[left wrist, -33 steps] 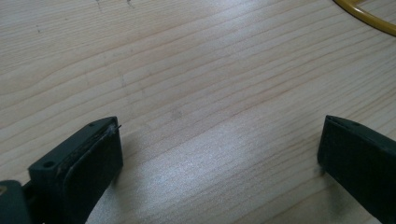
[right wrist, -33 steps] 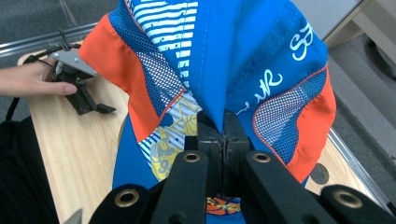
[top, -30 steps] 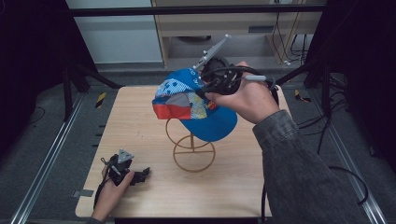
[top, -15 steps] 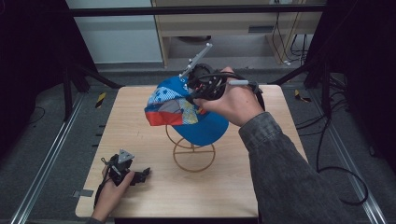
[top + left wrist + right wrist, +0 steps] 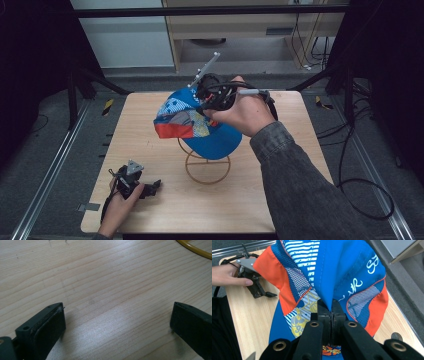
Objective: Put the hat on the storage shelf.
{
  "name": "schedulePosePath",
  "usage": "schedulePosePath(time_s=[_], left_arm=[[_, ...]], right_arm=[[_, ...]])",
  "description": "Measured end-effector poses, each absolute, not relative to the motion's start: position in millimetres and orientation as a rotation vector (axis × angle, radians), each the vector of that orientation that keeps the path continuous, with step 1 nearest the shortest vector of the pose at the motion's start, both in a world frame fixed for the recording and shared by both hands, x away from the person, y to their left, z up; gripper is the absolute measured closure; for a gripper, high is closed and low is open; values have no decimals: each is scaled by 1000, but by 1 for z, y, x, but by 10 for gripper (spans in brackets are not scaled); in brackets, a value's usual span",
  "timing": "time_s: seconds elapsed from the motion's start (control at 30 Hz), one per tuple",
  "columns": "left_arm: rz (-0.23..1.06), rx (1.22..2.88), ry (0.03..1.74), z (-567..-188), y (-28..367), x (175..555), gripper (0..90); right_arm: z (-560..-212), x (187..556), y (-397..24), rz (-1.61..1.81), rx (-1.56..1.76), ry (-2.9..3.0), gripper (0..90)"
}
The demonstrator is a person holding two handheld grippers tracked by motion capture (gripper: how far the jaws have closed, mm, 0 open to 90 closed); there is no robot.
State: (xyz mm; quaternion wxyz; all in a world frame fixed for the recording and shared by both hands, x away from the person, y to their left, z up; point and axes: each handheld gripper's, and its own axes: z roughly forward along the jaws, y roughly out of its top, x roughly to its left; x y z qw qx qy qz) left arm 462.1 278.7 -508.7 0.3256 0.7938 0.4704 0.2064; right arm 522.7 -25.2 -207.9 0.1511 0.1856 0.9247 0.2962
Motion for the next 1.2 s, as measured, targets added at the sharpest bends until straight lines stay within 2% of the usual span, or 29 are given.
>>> schedulePosePath(time_s=[0.77, 1.2], left_arm=[[538, 2082, 1226, -509, 278, 462, 0], [540, 2081, 1226, -509, 278, 462, 0]], right_arm=[[-222, 523, -11, 800, 511, 2694, 878], [-228, 523, -10, 799, 505, 2710, 824]])
